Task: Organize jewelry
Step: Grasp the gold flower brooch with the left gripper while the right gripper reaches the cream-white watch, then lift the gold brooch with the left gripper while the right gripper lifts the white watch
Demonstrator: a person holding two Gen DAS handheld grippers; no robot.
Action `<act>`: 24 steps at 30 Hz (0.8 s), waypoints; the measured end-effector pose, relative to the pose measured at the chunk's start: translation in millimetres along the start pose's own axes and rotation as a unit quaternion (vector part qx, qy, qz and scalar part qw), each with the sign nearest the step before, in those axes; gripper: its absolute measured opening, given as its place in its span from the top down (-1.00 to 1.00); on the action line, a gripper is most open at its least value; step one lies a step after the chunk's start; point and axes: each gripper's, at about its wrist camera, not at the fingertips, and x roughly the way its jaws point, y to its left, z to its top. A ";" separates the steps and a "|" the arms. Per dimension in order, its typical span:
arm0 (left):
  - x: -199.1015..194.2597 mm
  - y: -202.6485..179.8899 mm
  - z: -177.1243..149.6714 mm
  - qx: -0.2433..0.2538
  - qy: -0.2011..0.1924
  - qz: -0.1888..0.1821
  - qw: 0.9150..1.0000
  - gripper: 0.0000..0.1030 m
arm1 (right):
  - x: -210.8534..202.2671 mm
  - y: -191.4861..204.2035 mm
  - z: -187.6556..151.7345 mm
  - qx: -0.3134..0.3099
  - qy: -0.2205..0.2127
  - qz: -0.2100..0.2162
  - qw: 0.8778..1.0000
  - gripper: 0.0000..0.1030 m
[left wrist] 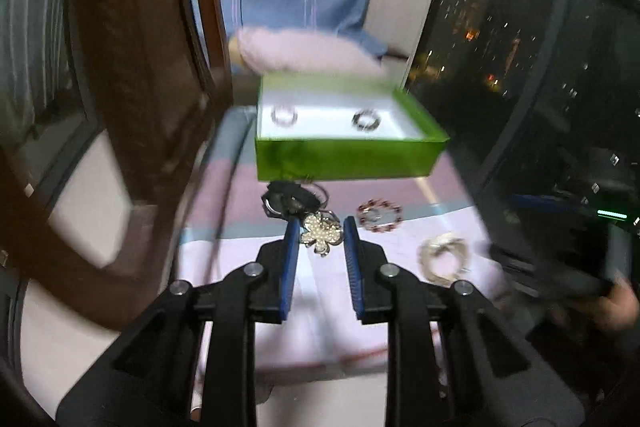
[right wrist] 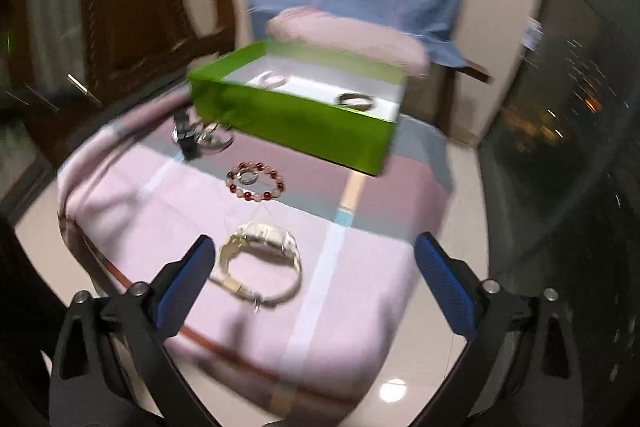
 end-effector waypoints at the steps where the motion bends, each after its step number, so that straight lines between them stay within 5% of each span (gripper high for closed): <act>1: -19.7 -0.7 -2.4 0.002 -0.008 -0.001 1.000 0.57 | 14.2 2.4 3.7 -0.035 0.012 0.008 0.999 -0.76; 7: -77.6 8.7 -20.4 -0.023 -0.023 -0.006 0.999 0.57 | 59.7 19.1 16.6 -0.174 0.044 0.070 0.981 -0.64; 8: -81.6 9.3 -22.1 -0.024 -0.025 -0.003 0.999 0.56 | 64.2 20.3 18.3 -0.179 0.051 0.082 0.979 -0.52; 9: -83.5 9.4 -23.3 -0.023 -0.024 0.001 0.999 0.56 | 70.3 21.7 19.9 -0.182 0.065 0.097 0.976 -0.19; 11: -87.5 13.9 -25.2 -0.024 -0.020 0.005 1.000 0.56 | 85.6 21.3 23.3 -0.166 0.104 0.133 0.972 -0.05; 14: -88.1 17.1 -26.0 -0.031 -0.021 0.008 0.999 0.56 | 91.3 14.9 25.2 -0.120 0.144 0.166 0.968 0.44; 18: -90.3 14.8 -25.1 -0.032 -0.023 0.002 0.999 0.56 | 84.7 6.1 17.6 -0.056 0.142 0.149 0.977 0.55; 24: -91.9 5.4 -10.5 -0.028 -0.038 -0.003 0.999 0.56 | -21.4 5.2 31.1 0.069 0.037 0.052 0.996 0.55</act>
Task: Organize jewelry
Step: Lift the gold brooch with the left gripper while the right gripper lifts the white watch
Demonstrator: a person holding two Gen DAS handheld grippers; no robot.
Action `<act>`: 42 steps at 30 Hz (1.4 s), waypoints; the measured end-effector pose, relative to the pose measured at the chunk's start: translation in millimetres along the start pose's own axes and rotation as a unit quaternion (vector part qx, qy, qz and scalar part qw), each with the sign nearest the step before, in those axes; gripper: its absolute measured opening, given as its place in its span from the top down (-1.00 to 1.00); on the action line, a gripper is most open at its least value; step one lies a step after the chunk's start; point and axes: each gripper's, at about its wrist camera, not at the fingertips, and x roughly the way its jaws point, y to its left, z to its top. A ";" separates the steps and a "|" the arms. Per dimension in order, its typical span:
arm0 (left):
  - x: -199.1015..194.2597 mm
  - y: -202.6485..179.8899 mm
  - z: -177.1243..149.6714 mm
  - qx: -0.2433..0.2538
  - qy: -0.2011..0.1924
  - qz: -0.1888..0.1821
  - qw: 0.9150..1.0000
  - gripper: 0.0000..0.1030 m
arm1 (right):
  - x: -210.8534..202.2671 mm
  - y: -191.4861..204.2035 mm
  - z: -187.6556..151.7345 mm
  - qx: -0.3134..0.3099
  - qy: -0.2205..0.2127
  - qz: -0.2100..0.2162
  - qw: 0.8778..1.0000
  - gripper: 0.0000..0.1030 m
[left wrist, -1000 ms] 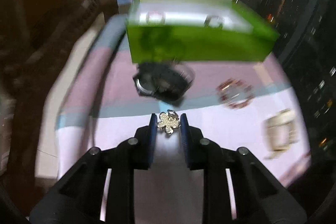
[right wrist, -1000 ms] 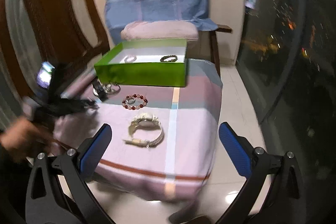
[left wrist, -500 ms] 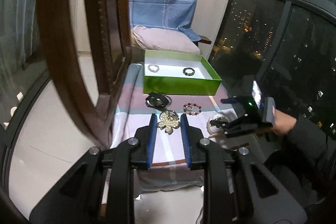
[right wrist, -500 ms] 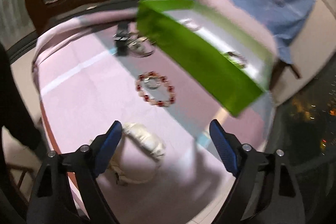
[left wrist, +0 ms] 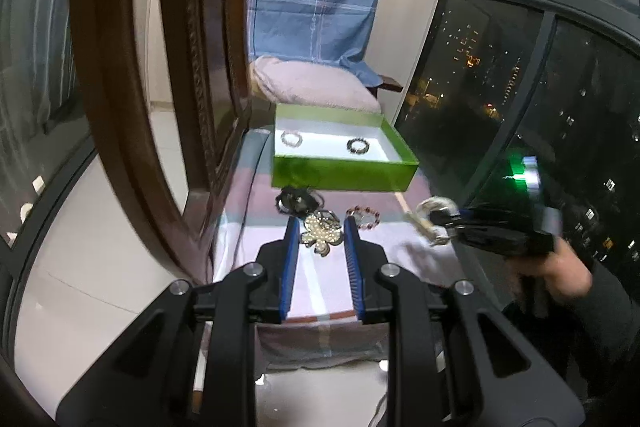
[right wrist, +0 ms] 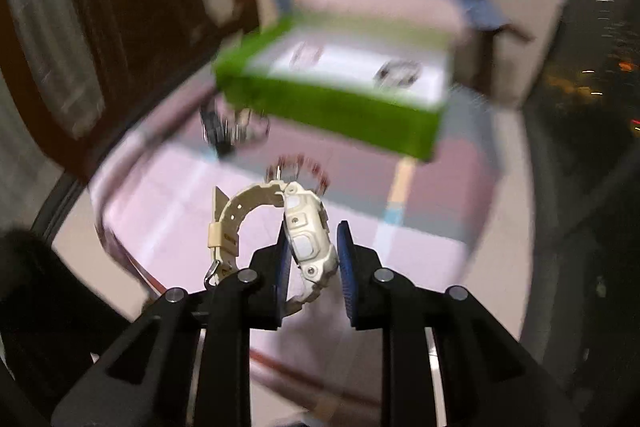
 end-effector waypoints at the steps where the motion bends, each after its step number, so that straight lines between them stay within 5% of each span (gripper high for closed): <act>1: -0.1 -5.6 5.7 0.003 -0.001 0.000 1.000 0.56 | -20.3 4.9 1.2 0.014 -0.020 -0.014 1.000 0.55; 6: -5.3 -38.2 30.9 0.028 -0.031 0.001 0.999 0.56 | -120.2 30.8 3.4 0.071 -0.127 -0.051 0.988 0.55; 13: -4.5 -64.9 41.8 0.037 -0.051 0.015 0.998 0.56 | -183.2 45.8 -7.6 0.089 -0.194 -0.075 0.974 0.55; 42: -20.1 -77.9 23.7 0.037 -0.041 0.024 0.998 0.56 | -189.9 57.7 -24.8 0.083 -0.193 -0.069 0.975 0.55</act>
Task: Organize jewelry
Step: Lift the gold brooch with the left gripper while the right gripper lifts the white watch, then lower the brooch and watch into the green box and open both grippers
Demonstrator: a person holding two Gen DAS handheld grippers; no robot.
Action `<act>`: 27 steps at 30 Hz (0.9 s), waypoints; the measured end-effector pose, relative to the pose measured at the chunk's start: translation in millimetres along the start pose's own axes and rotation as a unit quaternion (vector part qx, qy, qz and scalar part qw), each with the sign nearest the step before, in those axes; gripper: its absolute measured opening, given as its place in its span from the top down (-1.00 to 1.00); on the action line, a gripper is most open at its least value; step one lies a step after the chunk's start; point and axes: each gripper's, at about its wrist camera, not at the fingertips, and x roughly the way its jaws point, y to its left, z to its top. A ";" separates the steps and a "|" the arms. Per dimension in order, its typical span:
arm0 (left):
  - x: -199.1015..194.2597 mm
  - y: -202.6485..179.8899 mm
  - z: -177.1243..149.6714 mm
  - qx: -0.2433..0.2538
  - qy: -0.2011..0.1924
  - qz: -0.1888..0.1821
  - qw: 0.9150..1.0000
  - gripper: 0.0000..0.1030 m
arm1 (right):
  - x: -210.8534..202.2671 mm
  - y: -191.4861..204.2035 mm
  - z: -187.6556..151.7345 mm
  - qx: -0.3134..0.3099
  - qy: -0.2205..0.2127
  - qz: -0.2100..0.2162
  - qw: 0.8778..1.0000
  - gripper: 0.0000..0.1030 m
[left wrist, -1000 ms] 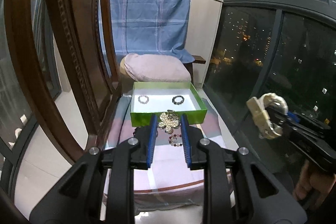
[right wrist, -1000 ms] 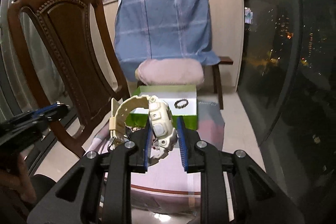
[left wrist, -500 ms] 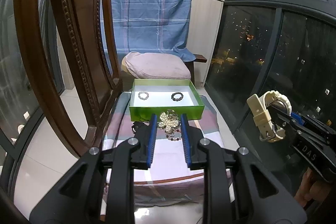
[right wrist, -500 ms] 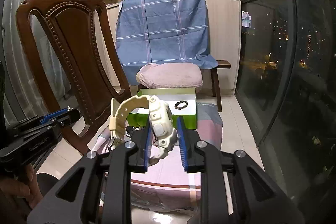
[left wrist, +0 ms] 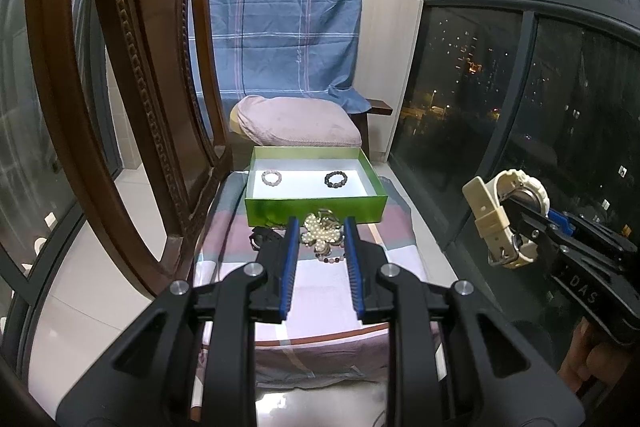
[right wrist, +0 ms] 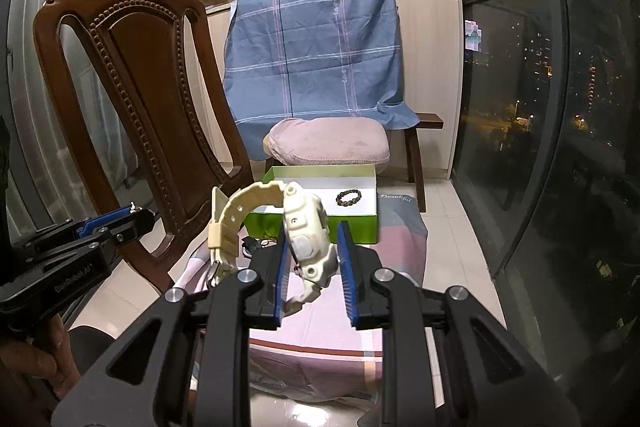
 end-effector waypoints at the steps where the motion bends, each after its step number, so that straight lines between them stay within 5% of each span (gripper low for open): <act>1: 1.3 0.1 -0.3 0.000 0.002 0.000 1.000 0.56 | 1.6 -1.0 -0.4 0.001 0.002 0.000 1.000 0.55; 13: 27.1 2.0 13.0 0.005 0.020 -0.008 1.000 0.56 | 29.7 -2.0 11.0 -0.009 0.011 0.003 1.000 0.55; 22: 95.2 7.8 135.6 0.008 -0.007 -0.028 1.000 0.56 | 102.5 -16.1 122.0 -0.036 -0.028 0.012 0.999 0.55; 27: 195.2 13.5 176.5 0.001 0.050 -0.029 0.998 0.56 | 201.6 -21.5 155.9 -0.034 0.018 0.014 0.999 0.55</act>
